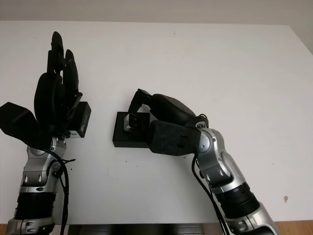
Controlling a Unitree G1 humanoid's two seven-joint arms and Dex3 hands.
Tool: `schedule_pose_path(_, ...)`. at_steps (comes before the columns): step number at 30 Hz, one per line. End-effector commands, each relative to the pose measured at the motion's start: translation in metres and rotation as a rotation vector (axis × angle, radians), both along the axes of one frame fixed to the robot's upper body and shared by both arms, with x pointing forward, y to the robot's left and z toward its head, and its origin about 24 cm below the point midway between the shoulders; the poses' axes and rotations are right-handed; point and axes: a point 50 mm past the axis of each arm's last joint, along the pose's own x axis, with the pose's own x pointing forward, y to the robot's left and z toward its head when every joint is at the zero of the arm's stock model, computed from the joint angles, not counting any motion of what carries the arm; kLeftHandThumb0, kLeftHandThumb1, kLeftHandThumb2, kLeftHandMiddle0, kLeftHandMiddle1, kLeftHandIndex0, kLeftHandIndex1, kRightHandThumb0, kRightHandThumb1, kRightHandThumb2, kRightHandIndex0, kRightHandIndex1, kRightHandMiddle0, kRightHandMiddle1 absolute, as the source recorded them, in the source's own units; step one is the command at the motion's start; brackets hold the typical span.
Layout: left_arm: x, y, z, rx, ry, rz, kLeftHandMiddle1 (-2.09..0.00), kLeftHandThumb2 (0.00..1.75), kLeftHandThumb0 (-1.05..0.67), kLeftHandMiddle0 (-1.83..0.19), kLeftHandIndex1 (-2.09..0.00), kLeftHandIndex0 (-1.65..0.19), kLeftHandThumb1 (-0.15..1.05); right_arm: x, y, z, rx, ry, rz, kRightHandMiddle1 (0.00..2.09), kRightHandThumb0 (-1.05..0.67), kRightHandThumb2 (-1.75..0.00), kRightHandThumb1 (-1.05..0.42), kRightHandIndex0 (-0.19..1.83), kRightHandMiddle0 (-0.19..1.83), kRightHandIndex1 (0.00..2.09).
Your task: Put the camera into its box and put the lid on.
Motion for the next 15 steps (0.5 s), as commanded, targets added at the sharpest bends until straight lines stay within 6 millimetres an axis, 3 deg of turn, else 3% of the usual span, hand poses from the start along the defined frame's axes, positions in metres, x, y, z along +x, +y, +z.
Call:
schedule_pose_path(1,-0.003,0.0017,0.0021,0.006,-0.012,0.003,0.0,0.53,-0.79,0.19,0.0,0.19,1.05,-0.0029,-0.0042,-0.0054,-0.017,-0.008,-0.008,2.08,-0.44,-0.18,-1.05,0.26,0.07,0.03)
schedule_pose_path(5,-0.0028,0.0019,0.0025,0.008,-0.011,0.0,0.0,0.53,-0.79,0.19,0.0,0.19,1.05,-0.0061,-0.0039,-0.0046,-0.042,-0.037,0.023,1.86,-0.49,-0.13,-1.05,0.21,-0.12,0.01)
schedule_pose_path(7,-0.0029,0.0019,0.0025,0.006,-0.013,0.001,0.0,0.53,-0.79,0.19,0.0,0.19,1.05,-0.0076,-0.0034,-0.0033,-0.062,-0.051,0.043,1.51,-0.52,-0.1,-1.05,0.13,-0.18,0.02)
schedule_pose_path(10,-0.0035,0.0019,0.0024,0.007,-0.011,0.006,0.0,0.52,-0.8,0.19,0.0,0.19,1.05,-0.0088,-0.0031,-0.0025,-0.069,-0.06,0.064,1.2,-0.54,-0.07,-1.04,0.05,-0.19,0.01)
schedule_pose_path(15,-0.0046,0.0017,0.0033,0.007,-0.003,0.008,0.0,0.52,-0.79,0.19,0.0,0.19,1.05,-0.0096,-0.0028,-0.0025,-0.085,-0.074,0.091,1.08,-0.56,-0.05,-1.04,0.02,-0.19,0.02)
